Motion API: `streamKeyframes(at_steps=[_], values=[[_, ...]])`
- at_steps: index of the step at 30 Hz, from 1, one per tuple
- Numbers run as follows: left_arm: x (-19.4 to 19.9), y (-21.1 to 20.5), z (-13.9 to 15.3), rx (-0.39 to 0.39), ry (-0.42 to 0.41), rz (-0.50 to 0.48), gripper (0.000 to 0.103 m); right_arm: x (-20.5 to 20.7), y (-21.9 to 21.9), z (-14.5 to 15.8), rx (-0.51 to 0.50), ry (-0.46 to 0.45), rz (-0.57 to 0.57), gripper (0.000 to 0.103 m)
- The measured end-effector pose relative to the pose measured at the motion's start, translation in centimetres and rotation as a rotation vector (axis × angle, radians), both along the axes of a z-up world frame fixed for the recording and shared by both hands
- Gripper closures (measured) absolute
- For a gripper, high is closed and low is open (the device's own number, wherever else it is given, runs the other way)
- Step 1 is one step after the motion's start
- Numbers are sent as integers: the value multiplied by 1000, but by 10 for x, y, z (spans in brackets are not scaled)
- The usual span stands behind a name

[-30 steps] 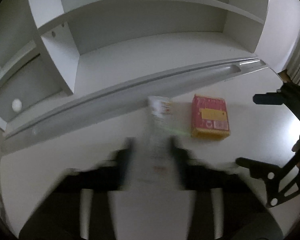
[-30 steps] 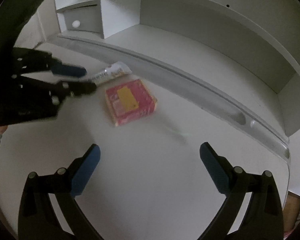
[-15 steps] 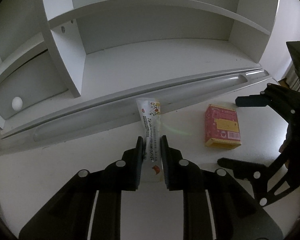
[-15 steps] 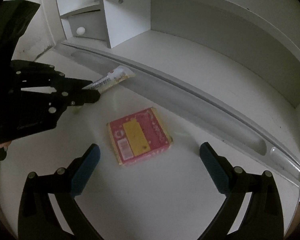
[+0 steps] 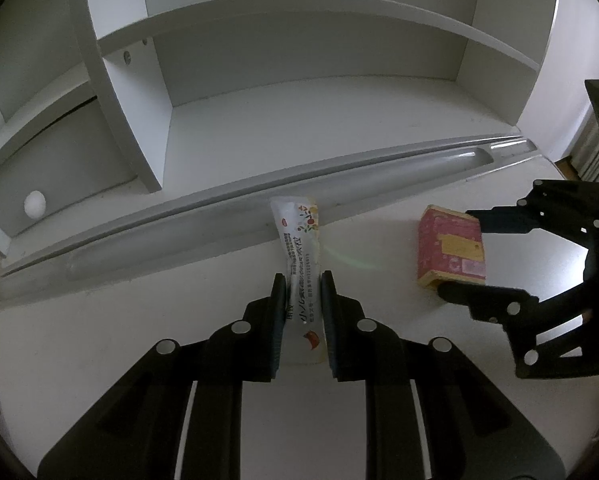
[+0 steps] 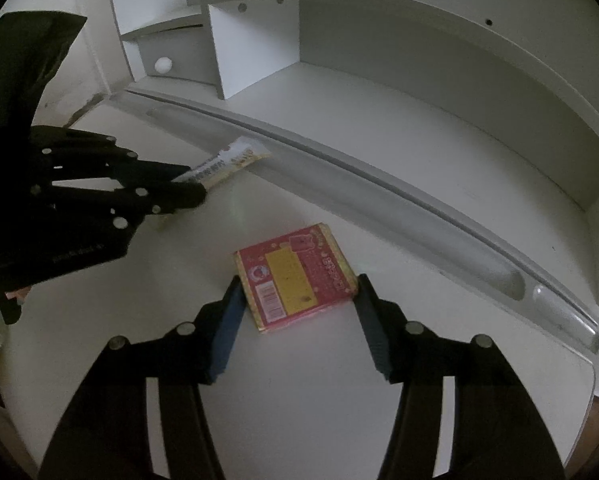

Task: Collect trash
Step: 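Grasp the white wrapper with the left gripper while the right grasps the red-yellow box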

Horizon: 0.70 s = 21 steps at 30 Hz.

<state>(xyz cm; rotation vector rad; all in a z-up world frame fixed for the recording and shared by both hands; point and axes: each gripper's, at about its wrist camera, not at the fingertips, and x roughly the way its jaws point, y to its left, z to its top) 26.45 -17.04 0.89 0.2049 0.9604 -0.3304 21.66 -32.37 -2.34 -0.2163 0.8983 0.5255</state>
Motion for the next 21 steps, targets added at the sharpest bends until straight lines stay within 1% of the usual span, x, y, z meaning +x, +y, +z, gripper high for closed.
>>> streamKeyframes(at_steps=[8,16,19,21], values=[[4,-7,5,-1,4,-23,86,-19,-14,3,2,8,-39,48],[-13,-26,19,-8,-15,-55,86,-51,-31,18,19,-28,-73,48],[-30,-49,26,-12,-24,-103,86,-72,-48,23,39,-42,-107,48],[-42,-69,30,-14,-29,-144,86,-92,-69,25,57,-48,-149,48]])
